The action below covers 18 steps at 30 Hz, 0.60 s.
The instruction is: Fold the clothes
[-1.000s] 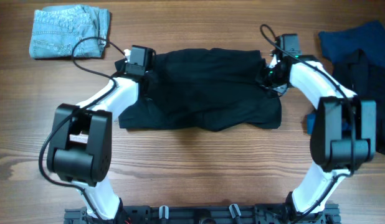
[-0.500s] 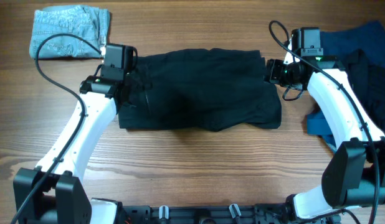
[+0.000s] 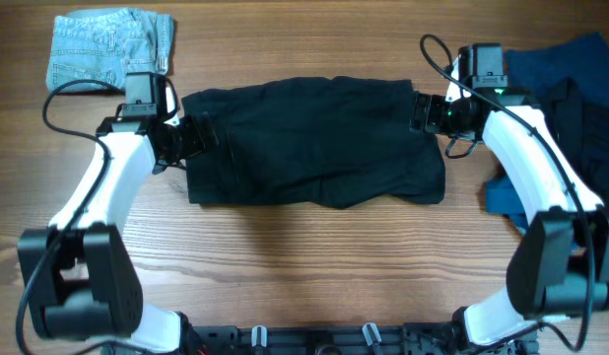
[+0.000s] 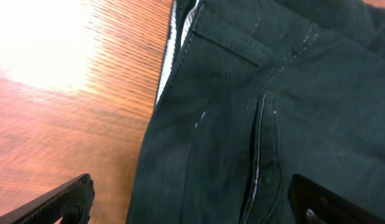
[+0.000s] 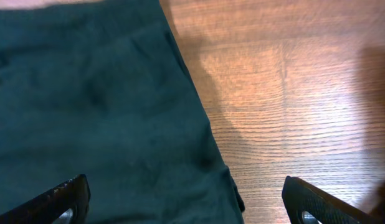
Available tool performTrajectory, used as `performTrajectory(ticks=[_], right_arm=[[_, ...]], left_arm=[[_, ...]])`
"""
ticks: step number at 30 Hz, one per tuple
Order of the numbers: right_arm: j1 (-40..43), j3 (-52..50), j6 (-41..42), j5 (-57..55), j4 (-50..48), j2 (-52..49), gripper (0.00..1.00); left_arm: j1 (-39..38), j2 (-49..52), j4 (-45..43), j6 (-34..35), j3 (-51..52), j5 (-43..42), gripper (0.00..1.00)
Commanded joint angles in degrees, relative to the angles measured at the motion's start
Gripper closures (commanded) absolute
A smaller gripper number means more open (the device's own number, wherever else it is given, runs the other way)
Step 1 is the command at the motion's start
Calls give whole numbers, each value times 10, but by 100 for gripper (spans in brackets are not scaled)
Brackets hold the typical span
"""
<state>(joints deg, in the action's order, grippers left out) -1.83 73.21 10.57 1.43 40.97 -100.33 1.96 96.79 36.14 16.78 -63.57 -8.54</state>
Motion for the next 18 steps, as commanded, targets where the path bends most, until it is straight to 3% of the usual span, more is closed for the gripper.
performTrajectory(ticks=[1,18], right_arm=[[-2,-6,-16,-9,-7,-43,0],[-2,-6,-18,-1,-16,-101,0]], left_arm=[[17,43,-19,-47,7,-80,0],[17,139,-53,-76,7,-91,1]])
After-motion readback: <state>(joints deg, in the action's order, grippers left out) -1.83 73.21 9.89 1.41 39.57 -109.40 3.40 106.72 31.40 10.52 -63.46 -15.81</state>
